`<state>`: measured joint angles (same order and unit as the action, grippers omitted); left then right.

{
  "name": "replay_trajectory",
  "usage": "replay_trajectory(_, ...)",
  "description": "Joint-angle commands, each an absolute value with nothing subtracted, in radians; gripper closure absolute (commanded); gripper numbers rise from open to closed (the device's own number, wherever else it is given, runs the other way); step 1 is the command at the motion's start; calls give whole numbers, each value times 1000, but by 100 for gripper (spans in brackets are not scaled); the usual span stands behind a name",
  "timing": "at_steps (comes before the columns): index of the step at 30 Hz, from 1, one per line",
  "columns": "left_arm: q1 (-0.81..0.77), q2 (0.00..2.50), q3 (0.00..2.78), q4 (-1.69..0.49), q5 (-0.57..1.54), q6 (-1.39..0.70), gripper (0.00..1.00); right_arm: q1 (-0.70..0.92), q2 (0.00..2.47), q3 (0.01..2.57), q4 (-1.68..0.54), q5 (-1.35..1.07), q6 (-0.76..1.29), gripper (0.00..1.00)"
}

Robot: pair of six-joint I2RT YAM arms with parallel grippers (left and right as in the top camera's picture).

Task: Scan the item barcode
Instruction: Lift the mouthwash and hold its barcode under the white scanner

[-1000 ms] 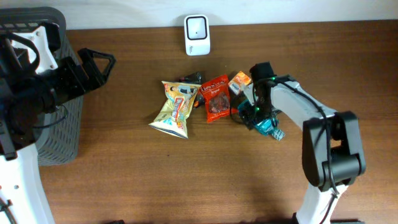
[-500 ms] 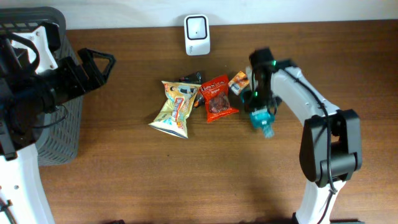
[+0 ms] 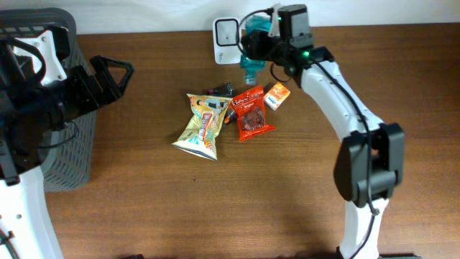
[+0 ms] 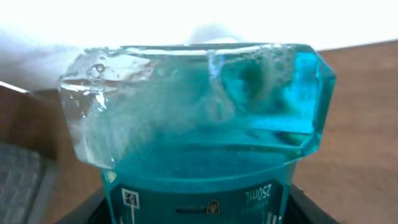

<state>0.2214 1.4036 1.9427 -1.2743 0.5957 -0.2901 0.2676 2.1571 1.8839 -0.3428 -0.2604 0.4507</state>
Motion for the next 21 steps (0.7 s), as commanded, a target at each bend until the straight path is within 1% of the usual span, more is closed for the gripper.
replay_trajectory(1,218,1401,1947,-1272,607,-271,1,268,2255,2119,-335,-274,520,58)
replay_trajectory(4,218,1401,1947,-1272,607,-271,1,270,2403,2344,-414,-279,578,59)
replay_trajectory(6,218,1401,1947,-1272,607,-271,1,278,2465,2394,-414,-272,620,59)
replay_trajectory(9,218,1401,1947,-1272,607,-271,1,305,2495,2394,-412,-207,650,58)
replay_trajectory(11,218,1401,1947,-1272,607,-271,1,374,2503,2393,-411,-26,719,58)
replay_trajectory(14,218,1401,1947,-1272,607,-271,1,442,2503,2393,-404,200,715,58)
replay_trajectory(15,218,1401,1947,-1272,607,-271,1,471,2505,2393,-403,315,704,57)
replay_trajectory(21,218,1401,1947,-1272,607,-271,1,457,2509,2392,-415,337,685,57)
